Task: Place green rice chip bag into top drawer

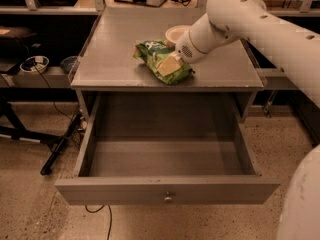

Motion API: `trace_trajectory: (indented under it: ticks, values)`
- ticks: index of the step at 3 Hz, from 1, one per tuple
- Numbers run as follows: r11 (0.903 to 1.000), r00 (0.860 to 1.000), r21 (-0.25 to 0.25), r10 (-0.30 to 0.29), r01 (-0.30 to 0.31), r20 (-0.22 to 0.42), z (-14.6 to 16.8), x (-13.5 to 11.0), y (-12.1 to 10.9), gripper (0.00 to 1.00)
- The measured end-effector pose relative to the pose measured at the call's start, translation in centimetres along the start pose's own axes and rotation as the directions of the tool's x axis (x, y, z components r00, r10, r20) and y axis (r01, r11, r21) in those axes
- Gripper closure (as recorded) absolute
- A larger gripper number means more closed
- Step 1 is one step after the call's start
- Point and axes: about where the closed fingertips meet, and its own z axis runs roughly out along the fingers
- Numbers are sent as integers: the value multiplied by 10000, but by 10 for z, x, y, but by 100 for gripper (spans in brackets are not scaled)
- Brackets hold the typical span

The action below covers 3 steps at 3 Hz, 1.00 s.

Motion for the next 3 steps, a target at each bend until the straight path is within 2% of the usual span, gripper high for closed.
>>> trace_trajectory:
  ticks: [1,2,3]
  values:
    - [10000,10000,-2,-2,2,1,0,0,0,100]
    - [9990,9991,-275,-341,347,236,-8,-5,8,100]
    - [9973,9961,-139,-706,714,525,-31,-8,19,100]
